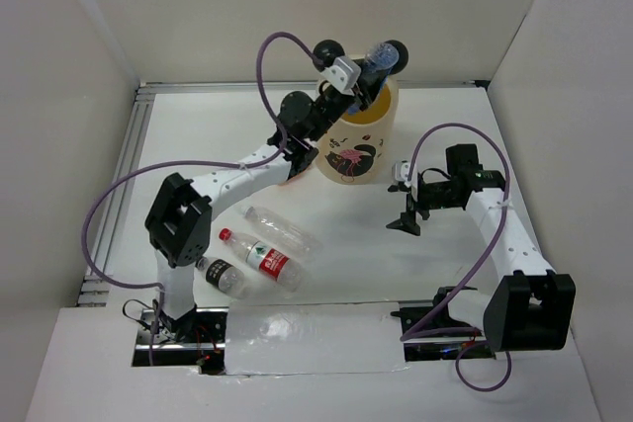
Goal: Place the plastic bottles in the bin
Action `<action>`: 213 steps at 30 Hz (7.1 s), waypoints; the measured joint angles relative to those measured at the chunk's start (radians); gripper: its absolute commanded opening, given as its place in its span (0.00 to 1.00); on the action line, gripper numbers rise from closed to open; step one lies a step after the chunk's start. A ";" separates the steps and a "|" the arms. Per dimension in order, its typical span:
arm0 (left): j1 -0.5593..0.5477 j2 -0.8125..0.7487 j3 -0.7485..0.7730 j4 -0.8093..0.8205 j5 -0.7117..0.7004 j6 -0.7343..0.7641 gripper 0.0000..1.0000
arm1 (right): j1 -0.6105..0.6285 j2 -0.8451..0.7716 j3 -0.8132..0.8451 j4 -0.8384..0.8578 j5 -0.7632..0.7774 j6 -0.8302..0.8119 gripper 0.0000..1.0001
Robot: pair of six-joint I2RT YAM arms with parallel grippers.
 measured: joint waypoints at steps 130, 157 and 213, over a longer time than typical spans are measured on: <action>-0.048 -0.787 -0.995 -1.927 -0.456 -1.702 0.80 | -0.201 0.233 0.584 0.113 -0.460 0.198 1.00; -0.285 -0.444 -0.064 -1.278 -0.680 -0.652 0.09 | -0.204 0.071 0.175 -0.038 -0.329 0.044 0.22; -0.314 -1.026 -0.403 -1.473 -1.054 -0.810 0.50 | 0.667 0.085 0.008 0.474 0.333 0.849 0.73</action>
